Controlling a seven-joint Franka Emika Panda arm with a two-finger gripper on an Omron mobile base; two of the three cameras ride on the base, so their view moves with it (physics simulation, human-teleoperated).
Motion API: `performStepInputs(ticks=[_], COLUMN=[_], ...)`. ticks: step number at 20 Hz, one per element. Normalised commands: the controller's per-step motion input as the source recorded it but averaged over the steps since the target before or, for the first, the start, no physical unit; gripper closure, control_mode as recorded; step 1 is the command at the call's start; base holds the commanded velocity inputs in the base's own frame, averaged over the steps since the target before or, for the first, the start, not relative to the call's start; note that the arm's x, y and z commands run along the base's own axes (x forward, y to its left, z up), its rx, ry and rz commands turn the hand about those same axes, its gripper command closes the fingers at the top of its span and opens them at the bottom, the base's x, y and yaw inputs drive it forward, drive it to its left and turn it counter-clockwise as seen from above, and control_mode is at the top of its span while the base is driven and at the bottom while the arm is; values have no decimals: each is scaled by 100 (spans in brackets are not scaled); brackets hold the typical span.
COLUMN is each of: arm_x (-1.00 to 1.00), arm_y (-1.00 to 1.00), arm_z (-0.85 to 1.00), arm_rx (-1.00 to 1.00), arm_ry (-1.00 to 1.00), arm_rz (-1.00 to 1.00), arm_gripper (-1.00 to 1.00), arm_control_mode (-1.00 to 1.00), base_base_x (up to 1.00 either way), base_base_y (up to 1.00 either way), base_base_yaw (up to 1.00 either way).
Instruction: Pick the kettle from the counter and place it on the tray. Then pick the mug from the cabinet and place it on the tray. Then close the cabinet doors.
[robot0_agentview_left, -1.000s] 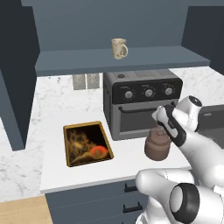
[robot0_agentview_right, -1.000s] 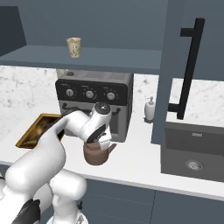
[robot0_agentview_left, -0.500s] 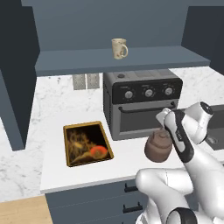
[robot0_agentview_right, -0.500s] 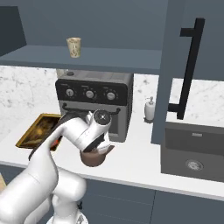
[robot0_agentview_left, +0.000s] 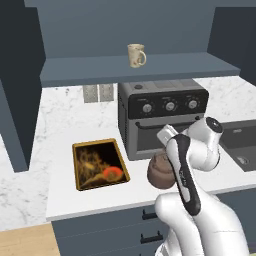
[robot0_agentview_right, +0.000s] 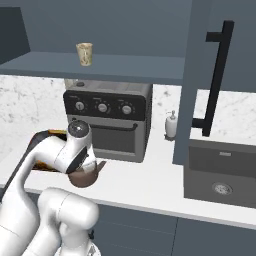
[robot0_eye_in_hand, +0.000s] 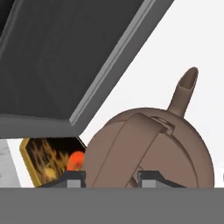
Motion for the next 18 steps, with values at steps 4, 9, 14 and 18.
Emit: performStepInputs(ticks=[4, 9, 14, 18], arm_x=[-13, -8, 0, 0], arm_y=[100, 100, 95, 71], arm_z=[5, 0, 23, 22], arm_rx=[-18, -15, -5, -3], arm_ry=[6, 7, 1, 2], arm_rz=[18, 22, 14, 8], arm_gripper=[100, 100, 100, 100], arm_control_mode=[-100, -100, -100, -100], base_base_x=[0, 0, 0, 0], base_base_y=[0, 0, 0, 0], base_base_yaw=[0, 0, 0, 0])
